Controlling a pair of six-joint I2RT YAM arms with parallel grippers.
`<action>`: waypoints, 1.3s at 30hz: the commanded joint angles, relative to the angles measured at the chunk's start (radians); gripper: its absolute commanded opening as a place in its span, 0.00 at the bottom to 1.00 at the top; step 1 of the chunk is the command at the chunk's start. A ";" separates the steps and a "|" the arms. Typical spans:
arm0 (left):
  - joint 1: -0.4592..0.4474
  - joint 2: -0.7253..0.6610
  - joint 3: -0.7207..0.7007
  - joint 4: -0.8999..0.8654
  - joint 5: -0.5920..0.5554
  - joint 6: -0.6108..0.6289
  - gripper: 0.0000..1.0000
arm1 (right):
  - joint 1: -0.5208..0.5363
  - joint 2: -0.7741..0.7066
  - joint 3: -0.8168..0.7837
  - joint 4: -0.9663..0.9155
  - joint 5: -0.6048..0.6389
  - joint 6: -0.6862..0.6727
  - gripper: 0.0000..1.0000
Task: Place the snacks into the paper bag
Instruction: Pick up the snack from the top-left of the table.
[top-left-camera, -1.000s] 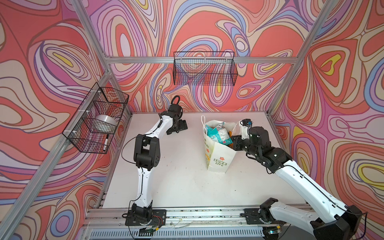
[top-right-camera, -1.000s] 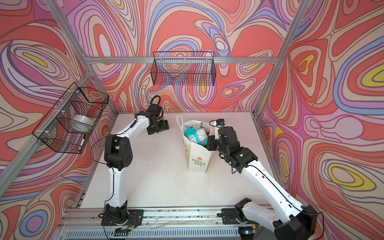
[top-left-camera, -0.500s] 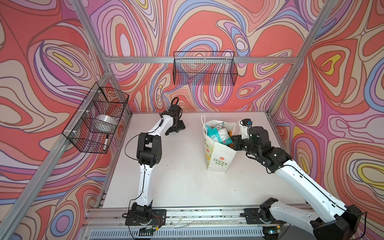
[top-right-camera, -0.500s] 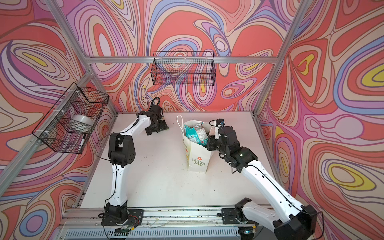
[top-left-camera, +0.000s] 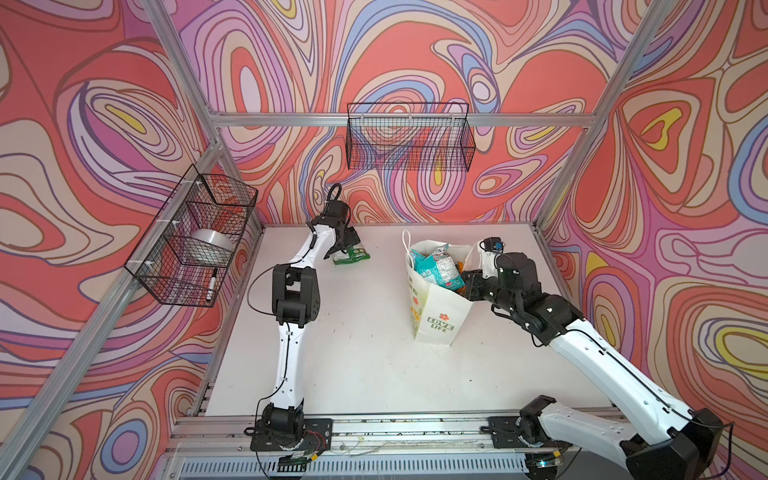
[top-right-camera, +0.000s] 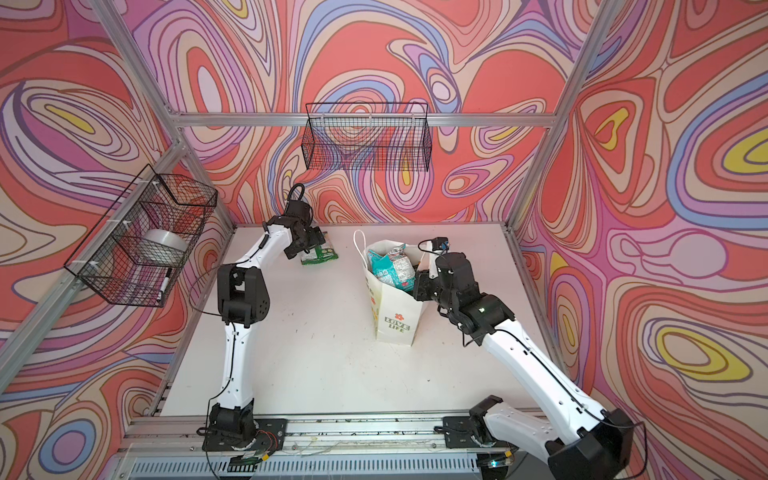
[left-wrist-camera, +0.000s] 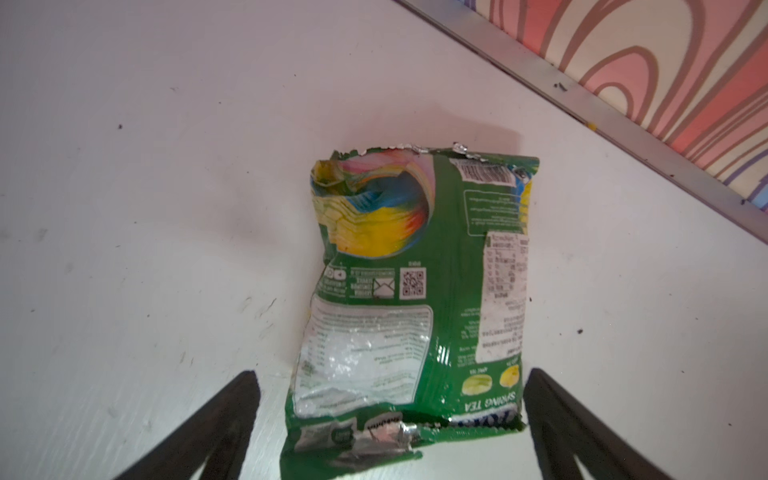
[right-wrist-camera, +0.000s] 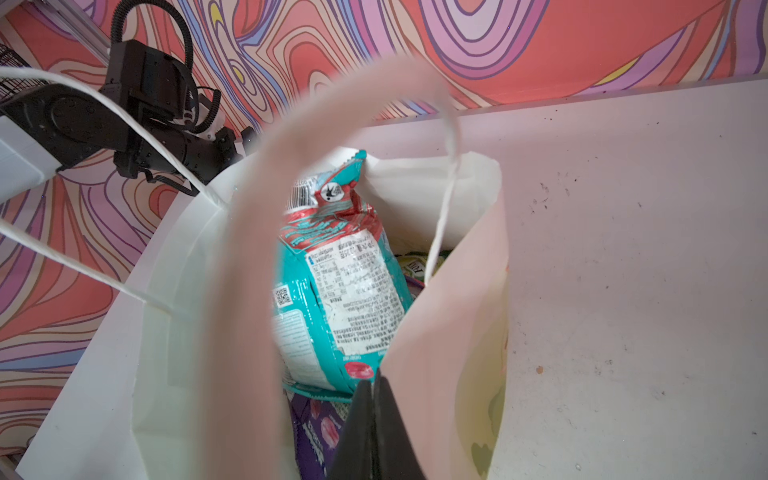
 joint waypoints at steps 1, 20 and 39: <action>0.018 0.072 0.076 -0.003 0.046 -0.007 1.00 | 0.002 0.015 -0.017 -0.014 0.010 -0.010 0.00; 0.024 0.132 0.038 0.010 0.147 -0.058 0.60 | 0.002 0.013 -0.017 -0.014 0.006 -0.010 0.00; 0.037 -0.230 -0.432 0.444 0.260 -0.072 0.19 | 0.003 0.009 -0.017 -0.016 0.011 -0.012 0.00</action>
